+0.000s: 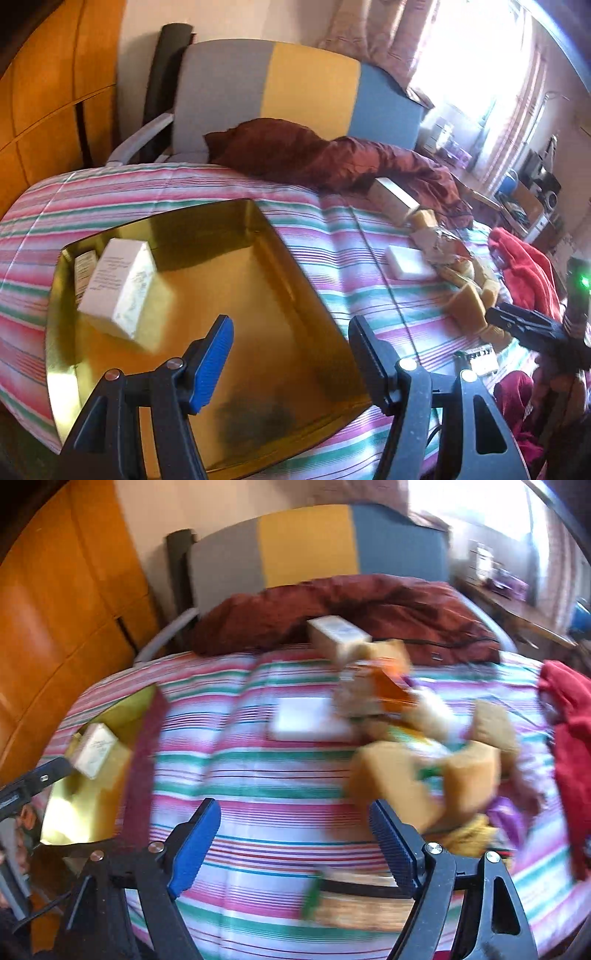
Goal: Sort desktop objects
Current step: 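Release both boxes onto the gold tray and withdraw both grippers, then grasp the white sponge block with the left gripper while the right grasps a yellow sponge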
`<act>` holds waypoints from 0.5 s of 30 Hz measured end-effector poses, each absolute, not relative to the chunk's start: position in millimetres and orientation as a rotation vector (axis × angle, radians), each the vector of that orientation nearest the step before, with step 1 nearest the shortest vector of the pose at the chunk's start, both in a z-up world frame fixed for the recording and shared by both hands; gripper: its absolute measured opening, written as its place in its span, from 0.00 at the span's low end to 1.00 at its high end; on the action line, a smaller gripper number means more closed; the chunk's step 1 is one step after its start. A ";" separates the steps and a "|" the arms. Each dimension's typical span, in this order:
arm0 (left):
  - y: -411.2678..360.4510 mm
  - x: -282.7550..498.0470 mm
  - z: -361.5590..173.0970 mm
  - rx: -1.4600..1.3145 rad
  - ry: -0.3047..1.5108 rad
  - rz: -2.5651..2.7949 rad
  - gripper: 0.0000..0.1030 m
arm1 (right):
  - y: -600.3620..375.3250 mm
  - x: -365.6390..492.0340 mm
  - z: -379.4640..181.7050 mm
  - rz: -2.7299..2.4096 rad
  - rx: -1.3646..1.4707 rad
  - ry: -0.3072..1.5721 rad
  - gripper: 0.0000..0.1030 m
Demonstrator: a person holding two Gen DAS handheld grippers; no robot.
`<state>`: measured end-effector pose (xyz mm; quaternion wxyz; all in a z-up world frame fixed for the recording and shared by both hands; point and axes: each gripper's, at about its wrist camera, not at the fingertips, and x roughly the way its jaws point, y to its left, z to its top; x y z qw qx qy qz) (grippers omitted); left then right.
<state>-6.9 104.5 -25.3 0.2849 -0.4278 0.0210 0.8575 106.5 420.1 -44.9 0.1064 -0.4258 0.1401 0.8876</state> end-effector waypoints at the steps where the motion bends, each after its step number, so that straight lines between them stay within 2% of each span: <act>1: 110.0 -6.1 -25.0 -1.143 0.066 2.279 0.64 | 428.3 107.6 -46.6 2.599 -1.259 0.419 0.81; 15: 197.2 -1.0 -27.4 -1.113 0.277 2.109 0.72 | 481.0 93.5 -90.0 2.517 -1.369 0.399 0.80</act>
